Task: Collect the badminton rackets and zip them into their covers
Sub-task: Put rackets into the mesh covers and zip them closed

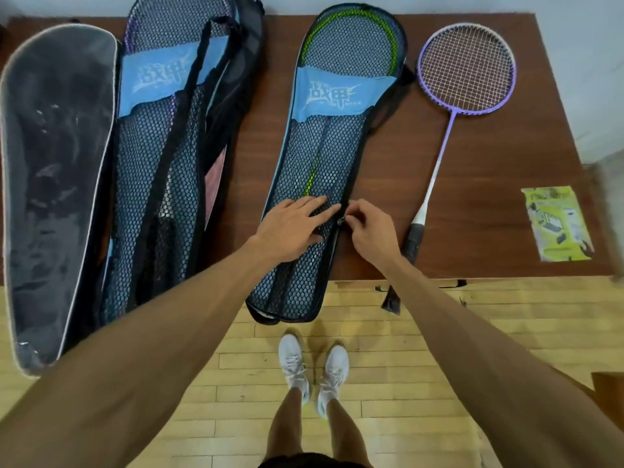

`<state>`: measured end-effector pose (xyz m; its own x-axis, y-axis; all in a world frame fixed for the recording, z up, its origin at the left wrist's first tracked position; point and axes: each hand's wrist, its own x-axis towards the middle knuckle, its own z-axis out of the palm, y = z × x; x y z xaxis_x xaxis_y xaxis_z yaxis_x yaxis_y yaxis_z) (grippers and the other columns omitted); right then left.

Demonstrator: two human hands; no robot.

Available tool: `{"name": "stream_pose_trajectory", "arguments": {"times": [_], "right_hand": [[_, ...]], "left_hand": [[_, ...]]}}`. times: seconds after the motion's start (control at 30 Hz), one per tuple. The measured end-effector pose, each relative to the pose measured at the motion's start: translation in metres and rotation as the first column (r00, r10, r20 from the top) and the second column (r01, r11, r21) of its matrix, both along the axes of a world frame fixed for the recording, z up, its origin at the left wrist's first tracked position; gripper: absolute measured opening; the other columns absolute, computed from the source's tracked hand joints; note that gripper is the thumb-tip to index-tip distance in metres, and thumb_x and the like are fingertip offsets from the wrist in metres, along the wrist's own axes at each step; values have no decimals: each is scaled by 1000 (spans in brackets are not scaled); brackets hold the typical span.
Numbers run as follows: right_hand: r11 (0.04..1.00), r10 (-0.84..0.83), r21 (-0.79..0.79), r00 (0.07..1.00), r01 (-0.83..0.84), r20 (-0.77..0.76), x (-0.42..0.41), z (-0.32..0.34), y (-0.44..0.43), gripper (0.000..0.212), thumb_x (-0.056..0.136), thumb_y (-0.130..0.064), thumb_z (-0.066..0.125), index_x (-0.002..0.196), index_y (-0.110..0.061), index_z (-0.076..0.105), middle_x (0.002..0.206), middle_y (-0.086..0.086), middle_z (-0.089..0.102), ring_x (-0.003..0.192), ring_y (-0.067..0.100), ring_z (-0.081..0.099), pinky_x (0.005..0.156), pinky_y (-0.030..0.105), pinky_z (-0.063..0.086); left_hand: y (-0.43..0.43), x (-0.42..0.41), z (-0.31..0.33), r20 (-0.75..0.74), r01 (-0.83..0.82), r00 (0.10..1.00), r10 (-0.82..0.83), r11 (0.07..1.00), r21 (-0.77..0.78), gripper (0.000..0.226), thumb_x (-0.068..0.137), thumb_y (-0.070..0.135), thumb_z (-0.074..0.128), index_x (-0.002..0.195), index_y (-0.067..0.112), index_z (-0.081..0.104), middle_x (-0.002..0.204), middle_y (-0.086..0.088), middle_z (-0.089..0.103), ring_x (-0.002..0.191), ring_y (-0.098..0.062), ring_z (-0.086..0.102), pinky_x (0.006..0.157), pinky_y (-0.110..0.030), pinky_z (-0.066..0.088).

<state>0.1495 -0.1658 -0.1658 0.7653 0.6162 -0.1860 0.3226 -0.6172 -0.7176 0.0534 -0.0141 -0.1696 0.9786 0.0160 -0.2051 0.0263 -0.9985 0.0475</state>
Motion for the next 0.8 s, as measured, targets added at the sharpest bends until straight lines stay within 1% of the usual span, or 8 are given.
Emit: {"name": "stream_pose_trajectory", "arguments": {"times": [0.13,0.27,0.33,0.47,0.57,0.63,0.7,0.8], "right_hand": [[994,107,-14,994,-107,10,12,-1,14,10,90,-9,56,93,-13,65,106,4,69,103,27,59,87,32,43],[985,150,-96,985,-142,87,14,-5,10,8,89,-11,58,90,-15,65,97,5,64,93,22,56,78,26,37],[978,170,-136,980,-156,100,7,-6,0,8,90,-11,56,91,-14,64,96,4,65,93,23,56,77,26,35],[940,317,-157,945,-302,80,-31,-8,-14,12,89,-7,55,91,-14,64,95,1,67,90,24,54,81,37,39],[911,399,-125,917,-394,13,-60,-10,-30,12,90,-7,56,88,-16,64,90,-4,65,83,17,47,79,39,39],[902,418,-108,908,-419,-28,-76,-10,-45,11,90,-8,57,90,-14,66,90,-4,66,84,17,48,77,34,38],[928,363,-64,928,-368,-79,-86,-7,-57,10,89,-7,59,91,-12,68,87,-7,63,82,11,48,75,25,35],[949,311,-16,945,-314,-98,-92,4,-62,7,87,-10,63,88,-11,70,80,-13,59,69,0,48,66,11,34]], "left_hand": [[8,-4,0,1,-81,997,81,997,-8,71,95,46,45,151,32,4,157,-3,21,139,-23,28,108,-38,30],[10,1,-3,-6,-71,997,71,997,32,70,94,47,45,151,33,6,157,-4,19,136,-24,29,105,-38,33],[10,5,-3,-11,-64,998,65,997,52,68,95,47,43,151,34,7,157,-4,18,135,-24,30,104,-38,33],[9,6,-2,-36,-67,997,70,995,75,67,95,48,42,151,34,7,157,-5,17,136,-25,28,106,-40,33],[9,6,-3,-45,-56,997,60,994,92,68,95,47,43,151,33,6,156,-5,18,136,-26,29,105,-40,35],[9,7,-2,-52,-57,997,62,994,93,69,95,46,44,151,32,7,156,-6,18,136,-27,28,104,-41,35],[7,8,-2,-52,-67,996,72,994,91,69,95,45,45,151,32,7,156,-6,18,137,-27,28,105,-41,35],[8,8,-4,-48,-70,996,75,993,95,69,95,43,47,151,32,8,156,-6,18,137,-27,28,104,-42,35]]}}
